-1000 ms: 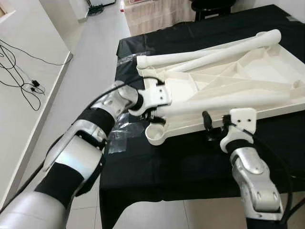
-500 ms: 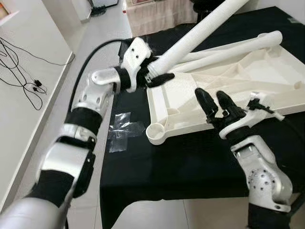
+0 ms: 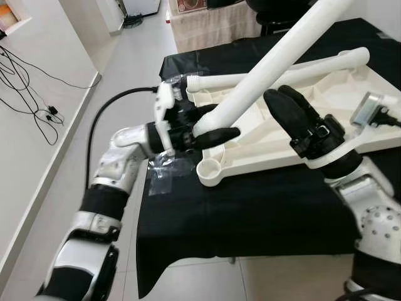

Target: Building children table

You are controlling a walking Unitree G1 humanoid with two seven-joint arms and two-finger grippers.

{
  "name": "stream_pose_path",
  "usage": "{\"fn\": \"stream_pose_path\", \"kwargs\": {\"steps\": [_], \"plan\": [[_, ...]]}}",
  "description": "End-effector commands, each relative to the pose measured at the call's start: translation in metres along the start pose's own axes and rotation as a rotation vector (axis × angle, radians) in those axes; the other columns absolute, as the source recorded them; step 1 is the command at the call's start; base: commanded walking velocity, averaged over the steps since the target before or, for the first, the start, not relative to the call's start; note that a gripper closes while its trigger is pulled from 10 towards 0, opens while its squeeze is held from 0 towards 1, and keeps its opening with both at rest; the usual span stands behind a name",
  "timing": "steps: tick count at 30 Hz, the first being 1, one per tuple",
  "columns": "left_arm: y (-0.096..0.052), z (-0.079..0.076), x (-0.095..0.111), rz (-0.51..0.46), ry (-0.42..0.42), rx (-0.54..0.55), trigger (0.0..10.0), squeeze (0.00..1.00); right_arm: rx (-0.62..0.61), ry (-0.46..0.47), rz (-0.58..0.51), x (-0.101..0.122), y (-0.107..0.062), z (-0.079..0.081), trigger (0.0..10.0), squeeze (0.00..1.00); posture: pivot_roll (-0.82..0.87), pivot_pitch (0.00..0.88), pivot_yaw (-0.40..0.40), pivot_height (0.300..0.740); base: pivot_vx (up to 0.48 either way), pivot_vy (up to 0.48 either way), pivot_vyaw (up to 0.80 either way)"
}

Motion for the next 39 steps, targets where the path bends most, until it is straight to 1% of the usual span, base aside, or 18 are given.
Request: {"fn": "stream_pose_path", "kwargs": {"steps": [1,3,5,9,11,12,13,15,19,21,22,25,27,30,31,32,33,39], "plan": [[-0.007,-0.002,0.008,-0.03,-0.038,-0.015,10.0,0.0,0.077,0.002,0.024,-0.002,0.007,0.01,10.0,0.0,-0.08,0.113,0.125,0.74,0.0,0.0,0.0],[-0.007,-0.008,0.008,-0.038,-0.087,-0.04,10.0,0.0,0.099,-0.015,0.042,-0.002,0.01,0.011,10.0,0.0,-0.07,0.111,0.123,0.74,0.0,0.0,0.0],[-0.007,-0.015,0.007,-0.04,-0.117,-0.068,10.0,0.0,0.127,-0.022,0.069,-0.004,0.012,0.014,10.0,0.0,-0.07,0.11,0.121,0.74,0.0,0.0,0.0],[-0.006,-0.019,0.005,-0.032,-0.124,-0.08,10.0,0.0,0.172,-0.019,0.098,-0.008,0.014,0.02,10.0,0.0,-0.07,0.111,0.122,0.74,0.0,0.0,0.0],[-0.006,-0.023,0.003,-0.023,-0.131,-0.085,10.0,0.0,0.249,-0.005,0.147,-0.014,0.014,0.032,10.0,0.0,-0.08,0.11,0.122,0.74,0.0,0.0,0.0],[-0.006,-0.023,0.003,-0.023,-0.131,-0.085,10.0,0.0,0.249,-0.005,0.147,-0.014,0.014,0.032,10.0,0.0,-0.08,0.11,0.122,0.74,0.0,0.0,0.0],[-0.006,-0.024,0.002,-0.021,-0.134,-0.088,10.0,0.0,0.282,-0.002,0.171,-0.018,0.013,0.037,10.0,0.0,-0.08,0.11,0.125,0.74,0.0,0.0,0.0],[-0.005,-0.028,0.003,-0.015,-0.15,-0.101,10.0,0.0,0.31,0.005,0.198,-0.022,0.016,0.04,10.0,0.0,-0.08,0.109,0.123,0.74,0.0,0.0,0.0],[-0.005,-0.032,0.003,-0.008,-0.162,-0.116,10.0,0.0,0.318,0.013,0.207,-0.025,0.022,0.042,10.0,0.0,-0.08,0.11,0.124,0.74,0.0,0.0,0.0],[-0.004,-0.036,0.002,0.001,-0.176,-0.131,10.0,0.0,0.317,0.012,0.218,-0.03,0.029,0.042,10.0,0.0,-0.08,0.109,0.122,0.74,0.0,0.0,0.0],[-0.004,-0.036,0.002,0.001,-0.176,-0.131,10.0,0.0,0.317,0.012,0.218,-0.03,0.029,0.042,10.0,0.0,-0.08,0.109,0.122,0.74,0.0,0.0,0.0],[-0.003,-0.044,-0.001,0.011,-0.195,-0.158,10.0,0.0,0.315,0.016,0.217,-0.034,0.038,0.042,10.0,0.0,-0.08,0.107,0.122,0.74,0.0,0.0,0.0],[-0.002,-0.047,-0.002,0.016,-0.2,-0.169,10.0,0.0,0.317,0.025,0.212,-0.036,0.041,0.042,10.0,0.0,-0.08,0.107,0.122,0.74,0.0,0.0,0.0],[-0.002,-0.048,-0.003,0.017,-0.2,-0.17,10.0,0.0,0.317,0.03,0.208,-0.036,0.041,0.042,10.0,0.0,-0.08,0.107,0.122,0.74,0.0,0.0,0.0],[-0.001,-0.049,-0.003,0.02,-0.203,-0.173,10.0,0.0,0.319,0.039,0.207,-0.036,0.042,0.042,4.6,0.0,-0.08,0.107,0.12,0.74,0.0,0.0,0.0],[-0.001,-0.05,-0.004,0.023,-0.204,-0.174,10.0,0.0,0.329,0.048,0.207,-0.036,0.042,0.043,1.0,0.0,-0.08,0.107,0.12,0.74,0.0,0.0,0.0],[-0.001,-0.051,-0.004,0.026,-0.204,-0.174,10.0,0.0,0.351,0.063,0.212,-0.036,0.04,0.046,0.0,0.0,-0.08,0.106,0.116,0.74,0.0,0.0,0.0],[-0.002,-0.051,-0.004,0.03,-0.2,-0.167,10.0,0.0,0.386,0.083,0.228,-0.037,0.037,0.05,0.0,0.0,-0.08,0.106,0.116,0.74,0.0,0.0,0.0]]}}
Point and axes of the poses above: a point about 5 cm out from each wrist's last joint towards the gripper, its own y axis pointing out of the wrist towards the gripper, its own x axis along the axis of the wrist's last joint, z = x × y, the point moved 4 cm from there along y, pointing out of the wrist towards the gripper, and after that the axes turned 7 degrees about y, right-handed, at the moved point
